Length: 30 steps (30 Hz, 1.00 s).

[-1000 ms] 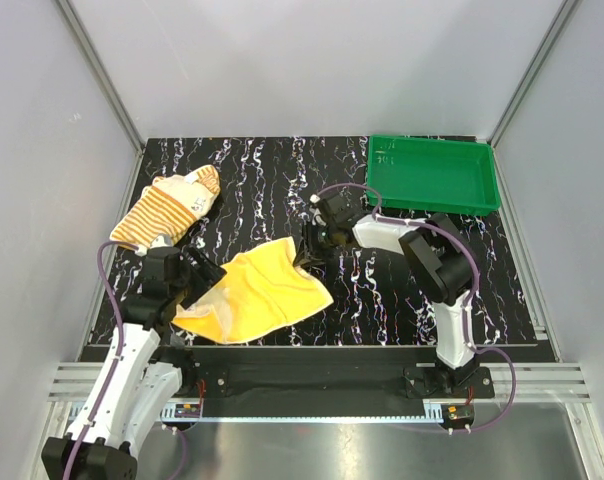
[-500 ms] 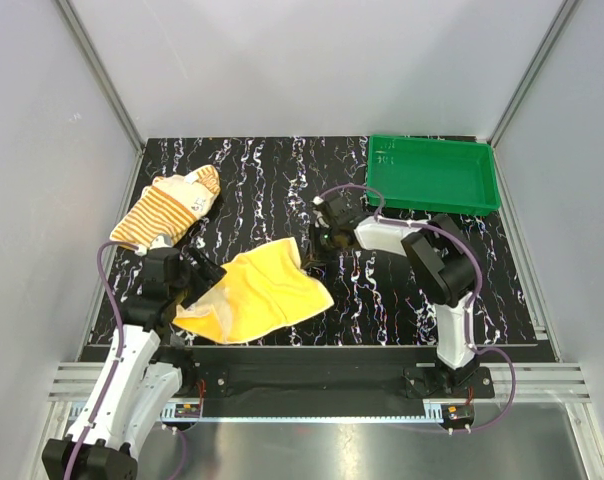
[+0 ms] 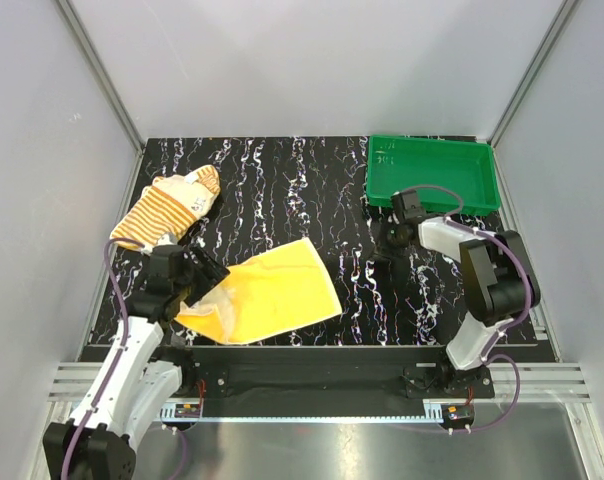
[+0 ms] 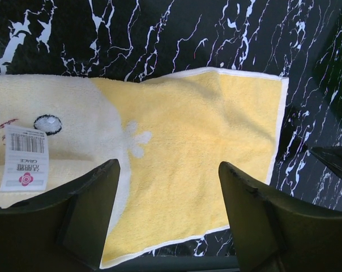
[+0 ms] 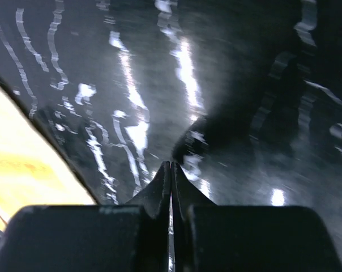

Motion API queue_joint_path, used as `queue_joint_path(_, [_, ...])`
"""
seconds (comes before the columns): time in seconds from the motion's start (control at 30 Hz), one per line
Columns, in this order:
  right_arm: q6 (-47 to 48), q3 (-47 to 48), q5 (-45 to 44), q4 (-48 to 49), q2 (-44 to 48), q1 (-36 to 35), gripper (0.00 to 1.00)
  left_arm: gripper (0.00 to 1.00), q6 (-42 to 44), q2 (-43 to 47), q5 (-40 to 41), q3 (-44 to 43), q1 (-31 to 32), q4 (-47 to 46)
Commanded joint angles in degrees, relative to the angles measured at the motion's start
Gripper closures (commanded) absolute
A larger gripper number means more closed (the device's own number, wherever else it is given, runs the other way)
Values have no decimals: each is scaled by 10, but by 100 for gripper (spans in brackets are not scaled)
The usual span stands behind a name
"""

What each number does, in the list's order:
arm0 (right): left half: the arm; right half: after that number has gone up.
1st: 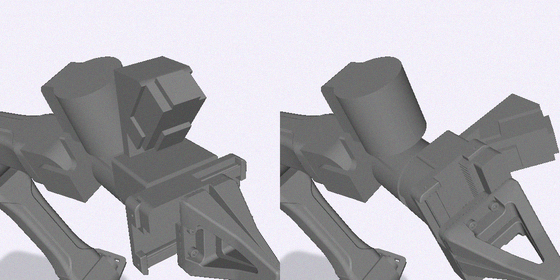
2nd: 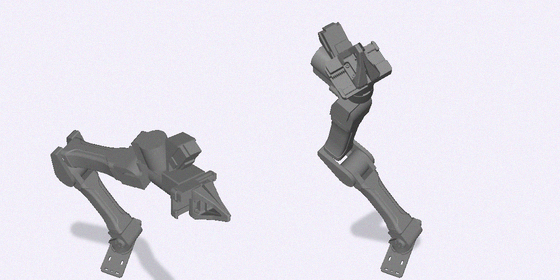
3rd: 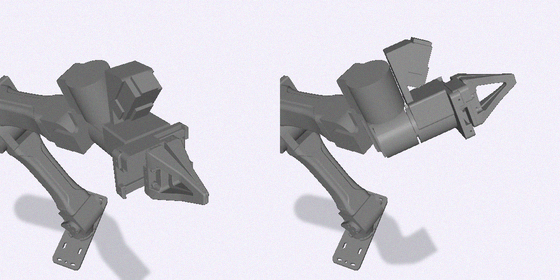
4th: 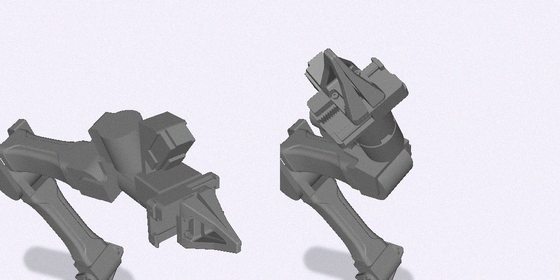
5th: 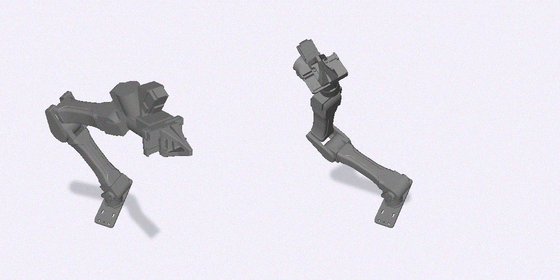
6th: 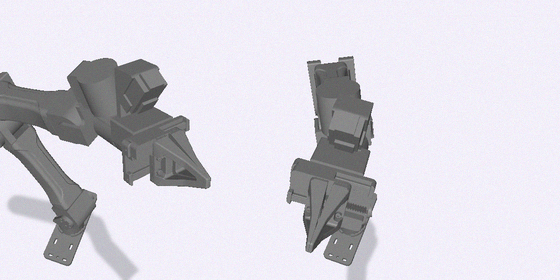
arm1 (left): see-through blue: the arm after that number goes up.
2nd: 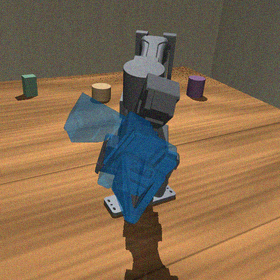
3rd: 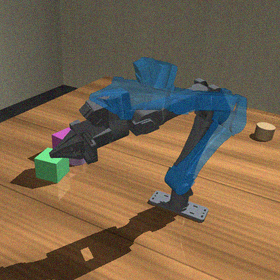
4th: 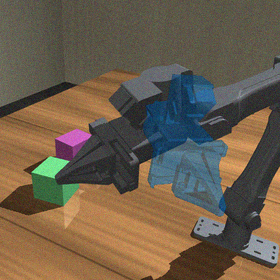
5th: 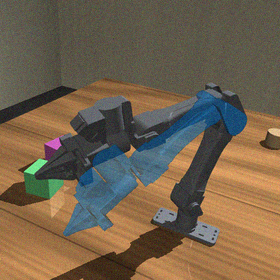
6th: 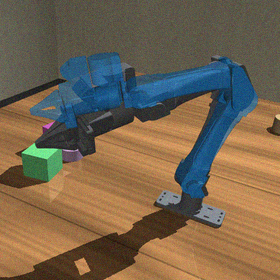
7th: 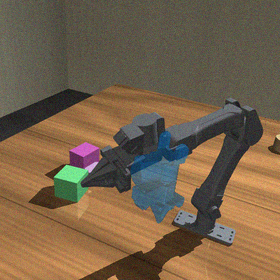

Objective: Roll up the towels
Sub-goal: Flatten the towel

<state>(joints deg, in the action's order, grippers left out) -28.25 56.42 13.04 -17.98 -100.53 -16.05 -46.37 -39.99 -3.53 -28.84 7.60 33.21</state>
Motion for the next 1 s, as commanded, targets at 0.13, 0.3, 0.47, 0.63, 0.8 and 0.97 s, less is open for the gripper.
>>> queue_joint_path(0.13, [34, 9, 117, 3, 24, -1, 37, 25, 13, -25, -6, -17, 13, -41])
queue_joint_path(0.3, [42, 77, 72, -21, -25, -83, 16, 25, 36, -14, 10, -59, 14, -8])
queue_joint_path(0.47, [46, 185, 0, -76, -93, -159, 14, 24, 73, 7, 34, -97, 15, 57])
queue_joint_path(0.63, [33, 302, -94, -139, -185, -194, 14, 23, 76, 35, 22, -104, 15, 73])
queue_joint_path(0.8, [39, 396, -172, -202, -272, -235, 14, 21, 109, 30, 20, -153, 15, 108])
queue_joint_path(0.97, [25, 462, -214, -257, -339, -271, 28, 17, 165, 19, 50, -178, 15, 132])
